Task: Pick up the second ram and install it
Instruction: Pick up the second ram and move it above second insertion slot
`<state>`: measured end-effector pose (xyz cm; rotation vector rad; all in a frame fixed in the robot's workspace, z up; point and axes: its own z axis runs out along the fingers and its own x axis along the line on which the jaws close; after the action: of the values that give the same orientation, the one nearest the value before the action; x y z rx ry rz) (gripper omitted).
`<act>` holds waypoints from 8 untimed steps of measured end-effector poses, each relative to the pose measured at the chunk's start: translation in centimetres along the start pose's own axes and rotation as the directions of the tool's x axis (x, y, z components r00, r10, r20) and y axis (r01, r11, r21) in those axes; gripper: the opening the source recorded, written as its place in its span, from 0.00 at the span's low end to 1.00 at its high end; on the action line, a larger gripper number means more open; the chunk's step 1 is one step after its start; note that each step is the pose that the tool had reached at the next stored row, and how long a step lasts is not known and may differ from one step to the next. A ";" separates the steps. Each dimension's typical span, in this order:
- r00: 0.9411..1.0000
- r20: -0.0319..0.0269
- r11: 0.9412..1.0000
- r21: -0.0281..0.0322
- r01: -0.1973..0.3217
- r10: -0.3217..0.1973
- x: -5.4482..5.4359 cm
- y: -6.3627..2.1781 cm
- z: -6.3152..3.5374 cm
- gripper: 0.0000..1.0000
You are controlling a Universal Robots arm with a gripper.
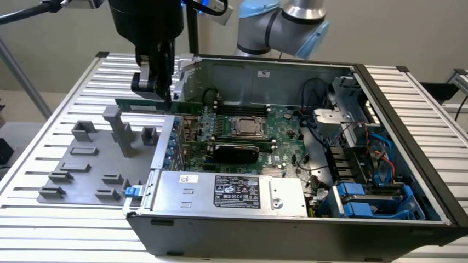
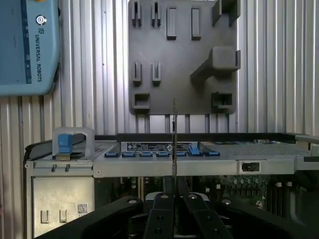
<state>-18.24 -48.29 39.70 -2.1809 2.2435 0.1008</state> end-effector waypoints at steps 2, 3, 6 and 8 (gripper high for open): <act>1.000 0.001 1.000 0.000 0.000 0.000 0.0 -0.90 -0.03 0.13; 1.000 0.002 1.000 0.000 0.000 0.000 -0.1 -1.36 -0.05 0.13; 1.000 0.003 1.000 0.000 0.000 0.000 -0.2 -2.69 -0.10 0.13; 1.000 0.003 1.000 0.000 0.000 0.000 -0.2 -3.62 -0.13 0.13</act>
<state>-14.61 -48.16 39.70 -2.1798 2.2420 0.1042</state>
